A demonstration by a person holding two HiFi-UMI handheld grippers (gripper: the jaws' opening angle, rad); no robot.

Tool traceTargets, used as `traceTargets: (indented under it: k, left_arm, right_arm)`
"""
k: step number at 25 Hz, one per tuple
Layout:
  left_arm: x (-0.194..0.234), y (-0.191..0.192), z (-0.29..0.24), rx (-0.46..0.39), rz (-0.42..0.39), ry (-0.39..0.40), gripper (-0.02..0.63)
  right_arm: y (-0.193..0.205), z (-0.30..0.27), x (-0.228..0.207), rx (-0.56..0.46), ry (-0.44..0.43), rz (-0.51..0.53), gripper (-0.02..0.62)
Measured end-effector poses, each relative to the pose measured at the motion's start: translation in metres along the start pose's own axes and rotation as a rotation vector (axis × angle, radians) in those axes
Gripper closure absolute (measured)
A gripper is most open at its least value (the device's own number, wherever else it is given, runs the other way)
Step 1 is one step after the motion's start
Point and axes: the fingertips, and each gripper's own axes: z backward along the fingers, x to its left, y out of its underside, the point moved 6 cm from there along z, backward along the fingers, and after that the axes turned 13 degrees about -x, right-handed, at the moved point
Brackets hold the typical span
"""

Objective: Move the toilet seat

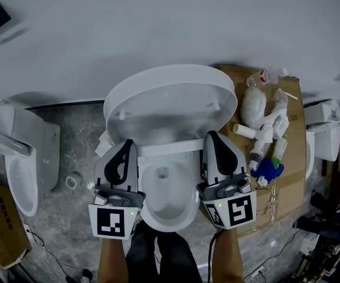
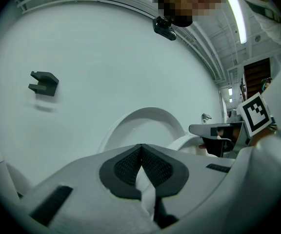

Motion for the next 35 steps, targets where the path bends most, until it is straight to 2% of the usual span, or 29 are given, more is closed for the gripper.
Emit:
traceTargets:
  k: [13, 19, 35]
  left_arm:
    - [0.010, 0.003, -0.017, -0.013, -0.007, 0.002, 0.597]
    - [0.015, 0.002, -0.024, -0.044, -0.049, 0.014, 0.597]
    - [0.020, 0.004, -0.035, -0.050, -0.056, 0.012, 0.597]
  right_arm:
    - [0.006, -0.020, -0.008, -0.011, -0.010, 0.009, 0.583]
    - [0.008, -0.028, -0.010, -0.006, -0.016, 0.015, 0.583]
    - [0.013, -0.042, -0.015, -0.008, -0.030, 0.031, 0.583]
